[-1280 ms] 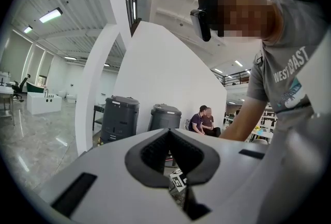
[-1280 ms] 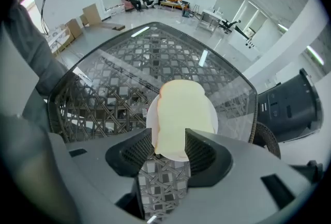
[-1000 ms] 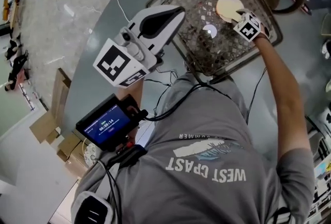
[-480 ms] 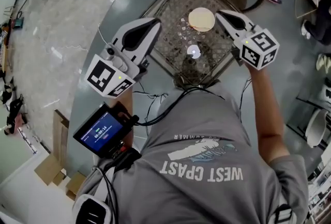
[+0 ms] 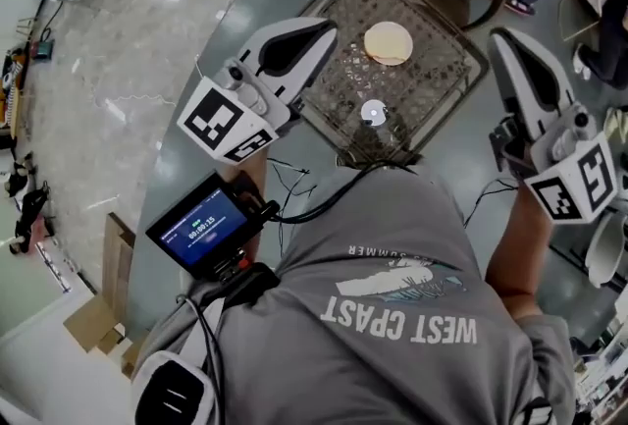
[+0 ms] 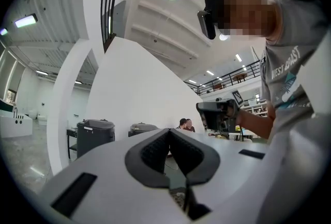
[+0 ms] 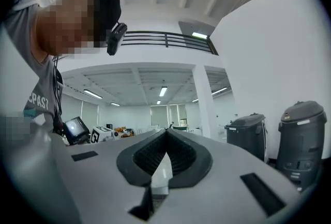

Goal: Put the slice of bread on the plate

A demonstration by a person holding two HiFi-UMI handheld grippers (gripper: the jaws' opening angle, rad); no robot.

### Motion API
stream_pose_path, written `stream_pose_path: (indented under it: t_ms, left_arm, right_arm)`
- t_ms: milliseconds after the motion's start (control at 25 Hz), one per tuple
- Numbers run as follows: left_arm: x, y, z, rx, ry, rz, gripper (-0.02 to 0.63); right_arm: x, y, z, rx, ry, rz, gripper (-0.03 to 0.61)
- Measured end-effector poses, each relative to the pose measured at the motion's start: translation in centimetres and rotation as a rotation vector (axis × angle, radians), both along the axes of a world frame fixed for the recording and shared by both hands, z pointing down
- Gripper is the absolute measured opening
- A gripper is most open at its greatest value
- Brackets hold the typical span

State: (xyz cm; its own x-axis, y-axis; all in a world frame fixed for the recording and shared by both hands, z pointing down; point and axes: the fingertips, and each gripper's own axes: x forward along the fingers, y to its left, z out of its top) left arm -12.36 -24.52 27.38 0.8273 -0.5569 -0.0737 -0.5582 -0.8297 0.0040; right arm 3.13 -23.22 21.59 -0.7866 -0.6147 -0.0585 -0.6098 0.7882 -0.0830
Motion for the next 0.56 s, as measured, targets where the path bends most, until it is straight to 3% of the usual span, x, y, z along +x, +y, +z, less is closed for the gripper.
stream_pose_path:
  t_ms: [280,560]
  left_arm:
    - [0.3,-0.6,-1.8,0.060,-0.023,0.010,0.008]
    - [-0.2,-0.9,-2.9,0.096,-0.018,0.008,0.008]
  right_arm:
    - [-0.2,0.4,-3.5,0.083,0.017,-0.006,0.005]
    - [-0.9,-0.1,-3.2,0.078,0.020,0.001,0.005]
